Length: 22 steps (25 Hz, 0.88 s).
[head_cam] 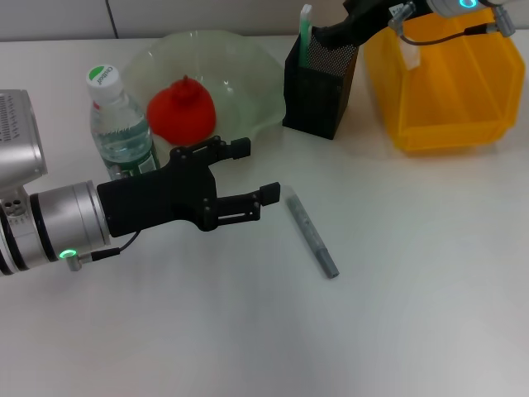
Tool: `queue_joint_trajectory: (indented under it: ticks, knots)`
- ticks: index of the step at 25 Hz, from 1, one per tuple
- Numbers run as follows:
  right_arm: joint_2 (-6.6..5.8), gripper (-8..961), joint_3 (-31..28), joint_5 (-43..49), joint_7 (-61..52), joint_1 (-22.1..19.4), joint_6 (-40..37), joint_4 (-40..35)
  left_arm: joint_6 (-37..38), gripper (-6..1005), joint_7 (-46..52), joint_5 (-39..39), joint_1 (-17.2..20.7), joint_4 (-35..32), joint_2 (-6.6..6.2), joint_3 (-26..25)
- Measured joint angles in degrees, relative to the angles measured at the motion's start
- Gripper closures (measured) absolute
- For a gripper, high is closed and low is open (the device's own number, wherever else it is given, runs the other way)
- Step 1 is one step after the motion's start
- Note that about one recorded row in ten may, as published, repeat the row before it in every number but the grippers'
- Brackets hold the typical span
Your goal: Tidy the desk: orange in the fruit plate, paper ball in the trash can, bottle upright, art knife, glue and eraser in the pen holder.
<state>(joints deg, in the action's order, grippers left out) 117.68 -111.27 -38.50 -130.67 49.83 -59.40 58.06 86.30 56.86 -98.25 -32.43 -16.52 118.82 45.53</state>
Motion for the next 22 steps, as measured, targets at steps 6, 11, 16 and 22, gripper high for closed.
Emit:
queue_joint_trajectory:
  ticks: [6, 11, 16, 22]
  knots:
    - [0.14, 268, 0.4, -1.2, 0.0, -0.4, 0.4, 0.3, 0.5, 157, -0.1, 0.0, 0.1, 0.0, -0.06, 0.0]
    - [-0.46, 187, -0.9, -9.9, 0.0, -2.7, -8.1, 6.5, 0.6, 157, -0.1, 0.0, 0.3, 0.0, -0.09, 0.0]
    - [-0.96, 188, -4.2, -12.8, -4.8, -1.9, -24.6, 10.7, 0.7, 157, -0.2, 0.0, 0.5, -0.1, -0.12, 0.2]
    - [-1.1, 187, -2.4, -8.4, -11.3, 1.6, -30.1, 4.9, 0.7, 158, -0.3, 0.0, 1.0, -0.4, -0.31, 0.5]
